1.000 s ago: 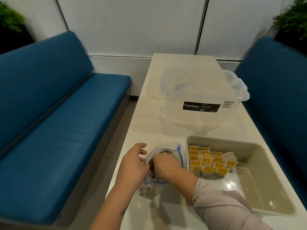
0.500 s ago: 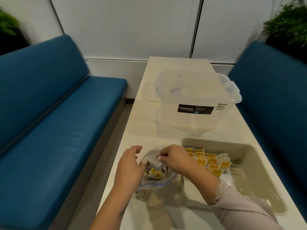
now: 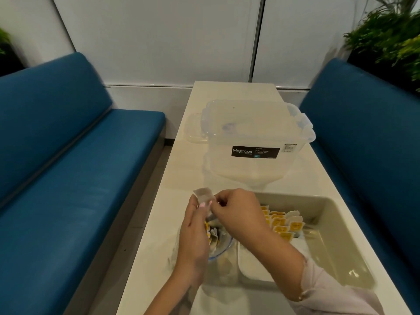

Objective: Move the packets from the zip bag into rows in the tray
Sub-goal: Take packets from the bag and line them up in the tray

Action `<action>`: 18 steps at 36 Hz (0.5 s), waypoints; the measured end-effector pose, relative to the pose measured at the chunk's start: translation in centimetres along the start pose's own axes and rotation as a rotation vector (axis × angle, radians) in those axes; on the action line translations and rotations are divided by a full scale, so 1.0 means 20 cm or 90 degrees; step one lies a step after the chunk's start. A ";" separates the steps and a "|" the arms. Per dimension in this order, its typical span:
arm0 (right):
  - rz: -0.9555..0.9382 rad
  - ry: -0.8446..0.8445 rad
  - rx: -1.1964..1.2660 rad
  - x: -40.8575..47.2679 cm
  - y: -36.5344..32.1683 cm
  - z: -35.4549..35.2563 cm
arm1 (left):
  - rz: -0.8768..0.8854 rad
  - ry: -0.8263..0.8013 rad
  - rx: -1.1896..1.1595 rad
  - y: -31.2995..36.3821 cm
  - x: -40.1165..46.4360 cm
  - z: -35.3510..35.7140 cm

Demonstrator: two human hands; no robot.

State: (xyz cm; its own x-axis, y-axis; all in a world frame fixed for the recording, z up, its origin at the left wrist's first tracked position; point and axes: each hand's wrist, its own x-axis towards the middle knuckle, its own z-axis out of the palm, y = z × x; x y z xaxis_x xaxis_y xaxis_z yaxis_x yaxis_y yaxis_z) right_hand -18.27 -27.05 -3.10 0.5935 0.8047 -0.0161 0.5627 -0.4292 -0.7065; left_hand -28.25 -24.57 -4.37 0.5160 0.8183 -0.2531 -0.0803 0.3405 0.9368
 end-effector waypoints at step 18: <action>0.008 0.001 0.157 -0.04 0.03 -0.12 | -0.201 -0.146 -0.345 0.01 0.14 -0.07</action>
State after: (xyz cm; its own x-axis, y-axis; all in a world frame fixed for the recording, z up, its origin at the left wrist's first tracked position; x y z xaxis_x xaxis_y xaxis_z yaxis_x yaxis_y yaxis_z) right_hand -17.05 -28.97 -1.76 0.6000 0.7996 -0.0247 0.3987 -0.3257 -0.8573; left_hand -28.02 -21.49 -5.24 0.7487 0.5424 -0.3811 -0.2817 0.7807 0.5578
